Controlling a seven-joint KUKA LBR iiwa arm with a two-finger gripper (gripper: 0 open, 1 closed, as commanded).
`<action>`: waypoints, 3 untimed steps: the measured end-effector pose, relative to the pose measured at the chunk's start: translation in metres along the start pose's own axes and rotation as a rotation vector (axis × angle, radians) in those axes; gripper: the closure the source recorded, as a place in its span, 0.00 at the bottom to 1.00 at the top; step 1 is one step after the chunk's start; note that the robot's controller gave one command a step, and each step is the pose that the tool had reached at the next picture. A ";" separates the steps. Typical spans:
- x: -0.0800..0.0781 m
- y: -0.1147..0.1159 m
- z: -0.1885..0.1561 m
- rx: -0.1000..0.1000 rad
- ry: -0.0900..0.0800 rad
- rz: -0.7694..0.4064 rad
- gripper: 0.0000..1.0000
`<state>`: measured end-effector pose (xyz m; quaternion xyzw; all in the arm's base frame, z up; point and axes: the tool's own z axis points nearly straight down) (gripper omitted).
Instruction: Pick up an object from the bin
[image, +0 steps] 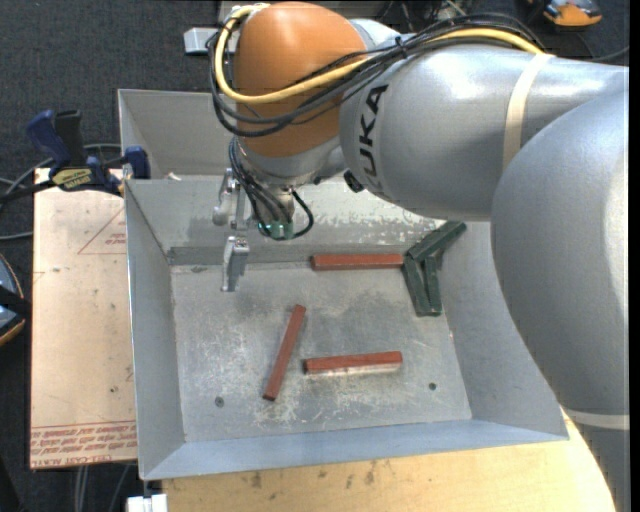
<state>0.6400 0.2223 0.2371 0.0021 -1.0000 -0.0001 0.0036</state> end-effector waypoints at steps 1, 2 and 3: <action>-0.002 -0.001 -0.006 -0.001 -0.009 0.003 0.00; 0.013 -0.014 0.035 -0.002 -0.013 -0.068 0.00; 0.028 -0.074 0.058 -0.002 -0.007 -0.067 0.00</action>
Offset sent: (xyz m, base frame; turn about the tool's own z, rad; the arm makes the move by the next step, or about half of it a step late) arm -0.0423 -0.0399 -0.1149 -0.1978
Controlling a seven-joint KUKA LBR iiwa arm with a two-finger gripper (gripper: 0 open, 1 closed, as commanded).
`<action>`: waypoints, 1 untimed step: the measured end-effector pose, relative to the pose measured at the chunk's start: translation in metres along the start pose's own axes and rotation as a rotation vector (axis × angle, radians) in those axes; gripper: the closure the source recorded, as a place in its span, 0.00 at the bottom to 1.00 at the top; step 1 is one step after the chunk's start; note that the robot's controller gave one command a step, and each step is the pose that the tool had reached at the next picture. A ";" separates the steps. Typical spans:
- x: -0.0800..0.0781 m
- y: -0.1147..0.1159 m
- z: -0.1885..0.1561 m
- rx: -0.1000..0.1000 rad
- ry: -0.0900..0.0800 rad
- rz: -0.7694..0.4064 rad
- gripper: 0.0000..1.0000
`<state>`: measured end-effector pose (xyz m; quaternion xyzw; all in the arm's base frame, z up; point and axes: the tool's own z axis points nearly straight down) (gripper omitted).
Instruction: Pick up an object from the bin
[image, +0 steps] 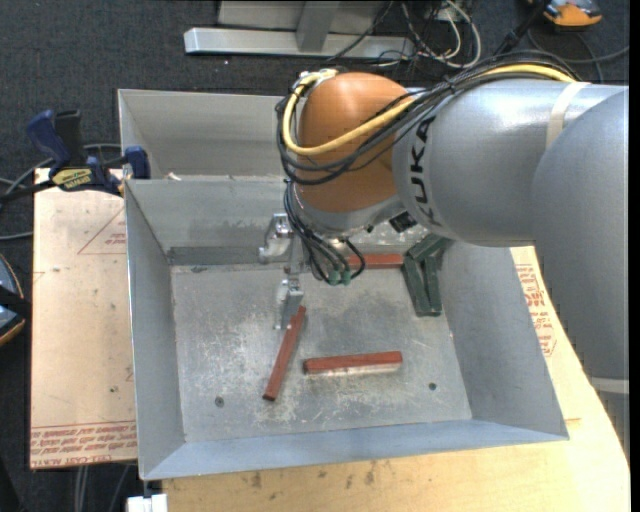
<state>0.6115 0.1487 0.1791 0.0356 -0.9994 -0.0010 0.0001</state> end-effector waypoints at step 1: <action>0.024 -0.029 0.051 0.001 -0.006 -0.063 0.00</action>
Offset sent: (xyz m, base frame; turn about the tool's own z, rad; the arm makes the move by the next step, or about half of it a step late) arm -0.0548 -0.0453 -0.1091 -0.3169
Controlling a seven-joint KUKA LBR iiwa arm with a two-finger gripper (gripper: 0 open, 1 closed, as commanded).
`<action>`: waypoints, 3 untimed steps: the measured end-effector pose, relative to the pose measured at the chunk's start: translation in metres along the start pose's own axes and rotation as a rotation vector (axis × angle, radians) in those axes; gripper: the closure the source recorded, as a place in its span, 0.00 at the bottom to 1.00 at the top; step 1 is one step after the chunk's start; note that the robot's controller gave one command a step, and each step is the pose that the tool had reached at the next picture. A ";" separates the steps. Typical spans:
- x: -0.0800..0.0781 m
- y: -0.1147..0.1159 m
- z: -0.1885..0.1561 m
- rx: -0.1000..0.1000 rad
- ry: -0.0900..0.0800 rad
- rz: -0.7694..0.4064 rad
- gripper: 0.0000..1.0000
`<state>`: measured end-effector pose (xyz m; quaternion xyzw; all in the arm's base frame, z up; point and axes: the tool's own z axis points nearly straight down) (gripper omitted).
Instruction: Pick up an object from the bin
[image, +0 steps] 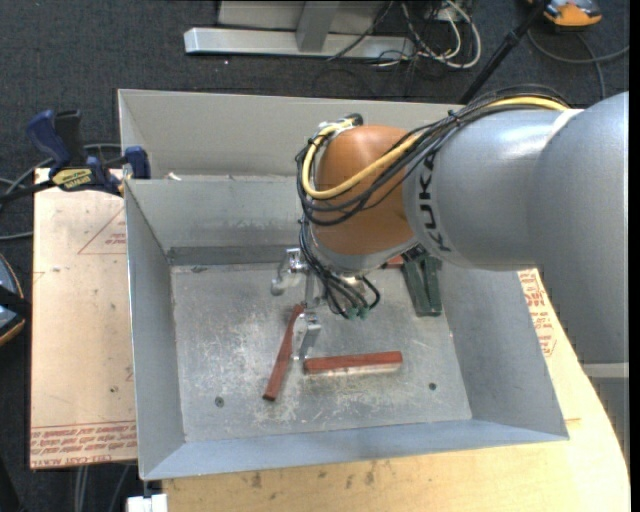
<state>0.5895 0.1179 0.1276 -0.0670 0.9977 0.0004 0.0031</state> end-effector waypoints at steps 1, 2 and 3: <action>0.028 -0.008 0.049 -0.003 -0.011 -0.252 1.00; 0.028 -0.008 0.049 -0.003 -0.011 -0.252 1.00; 0.022 0.011 -0.164 -0.001 0.004 -0.239 1.00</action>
Offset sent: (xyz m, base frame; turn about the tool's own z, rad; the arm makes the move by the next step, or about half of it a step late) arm 0.0000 0.0000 0.0000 0.0000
